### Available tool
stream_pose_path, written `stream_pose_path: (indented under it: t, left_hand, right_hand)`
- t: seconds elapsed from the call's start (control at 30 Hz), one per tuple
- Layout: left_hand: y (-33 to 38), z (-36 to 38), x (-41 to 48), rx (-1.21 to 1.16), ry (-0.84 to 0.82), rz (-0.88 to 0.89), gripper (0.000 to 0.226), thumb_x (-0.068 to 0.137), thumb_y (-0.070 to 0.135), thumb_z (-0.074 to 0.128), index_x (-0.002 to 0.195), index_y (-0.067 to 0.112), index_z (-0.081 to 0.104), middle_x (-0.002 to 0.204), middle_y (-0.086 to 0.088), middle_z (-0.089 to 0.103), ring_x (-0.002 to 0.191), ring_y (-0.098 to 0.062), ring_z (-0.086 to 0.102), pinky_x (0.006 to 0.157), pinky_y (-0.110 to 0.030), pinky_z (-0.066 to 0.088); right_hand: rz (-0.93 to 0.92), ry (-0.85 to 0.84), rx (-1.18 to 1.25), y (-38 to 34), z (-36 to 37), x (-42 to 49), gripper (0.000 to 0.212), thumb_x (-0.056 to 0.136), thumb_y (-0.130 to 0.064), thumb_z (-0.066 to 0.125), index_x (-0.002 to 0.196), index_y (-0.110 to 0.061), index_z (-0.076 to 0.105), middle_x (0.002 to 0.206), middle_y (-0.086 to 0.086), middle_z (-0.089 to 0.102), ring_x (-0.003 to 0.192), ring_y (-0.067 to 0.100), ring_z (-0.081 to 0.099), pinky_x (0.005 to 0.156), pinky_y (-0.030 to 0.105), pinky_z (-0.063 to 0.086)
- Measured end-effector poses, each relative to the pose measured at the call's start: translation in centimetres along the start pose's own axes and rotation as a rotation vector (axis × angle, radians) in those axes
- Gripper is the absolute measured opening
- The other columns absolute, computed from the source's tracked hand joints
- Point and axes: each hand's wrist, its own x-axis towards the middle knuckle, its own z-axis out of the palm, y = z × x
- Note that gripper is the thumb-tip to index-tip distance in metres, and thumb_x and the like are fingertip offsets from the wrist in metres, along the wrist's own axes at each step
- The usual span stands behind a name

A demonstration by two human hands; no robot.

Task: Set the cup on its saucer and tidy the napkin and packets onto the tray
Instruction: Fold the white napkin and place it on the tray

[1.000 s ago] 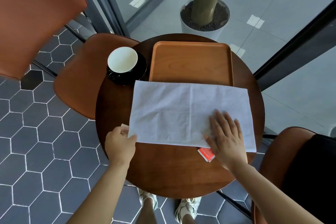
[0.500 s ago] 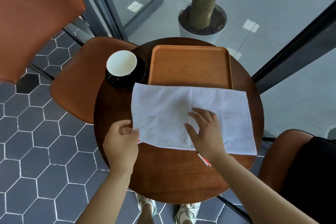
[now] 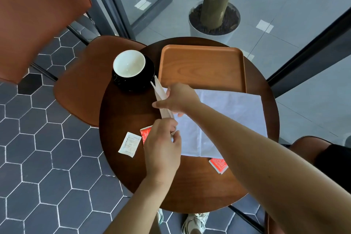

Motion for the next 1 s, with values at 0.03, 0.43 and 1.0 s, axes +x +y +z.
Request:
stream_pose_path:
  t: [0.03,0.43,1.0]
  left_hand:
    - [0.3,0.1,-0.1,0.007,-0.006,0.025,0.021,0.077,-0.005,0.077,0.09,0.008,0.066,0.084,-0.002,0.063,0.071,-0.017,0.06,0.062,-0.023,0.045]
    - [3.4,2.4,-1.0,-0.036,-0.03,0.18,0.019,0.077,-0.003,0.077,0.086,0.009,0.065,0.08,-0.004,0.064,0.07,-0.015,0.059,0.064,-0.012,0.039]
    - [9.9,9.0,-4.1,-0.095,-0.227,0.434,0.015,0.076,-0.002,0.079,0.085,0.01,0.074,0.082,-0.005,0.07,0.072,-0.017,0.067,0.064,-0.02,0.054]
  right_hand:
    - [-0.014,0.018,-0.034,0.2,0.0,0.2,0.051,0.064,-0.059,0.078,0.087,-0.017,0.06,0.068,-0.002,0.067,0.043,0.015,0.065,0.045,0.029,0.056]
    - [0.063,0.191,0.225,6.6,-3.3,-0.9,0.031,0.081,-0.011,0.055,0.058,-0.014,0.035,0.054,-0.001,0.038,0.048,0.016,0.039,0.043,0.025,0.028]
    - [0.2,0.229,0.6,18.6,-8.3,-4.9,0.01,0.09,-0.02,0.066,0.085,-0.018,0.075,0.08,-0.007,0.073,0.076,0.016,0.071,0.052,0.023,0.057]
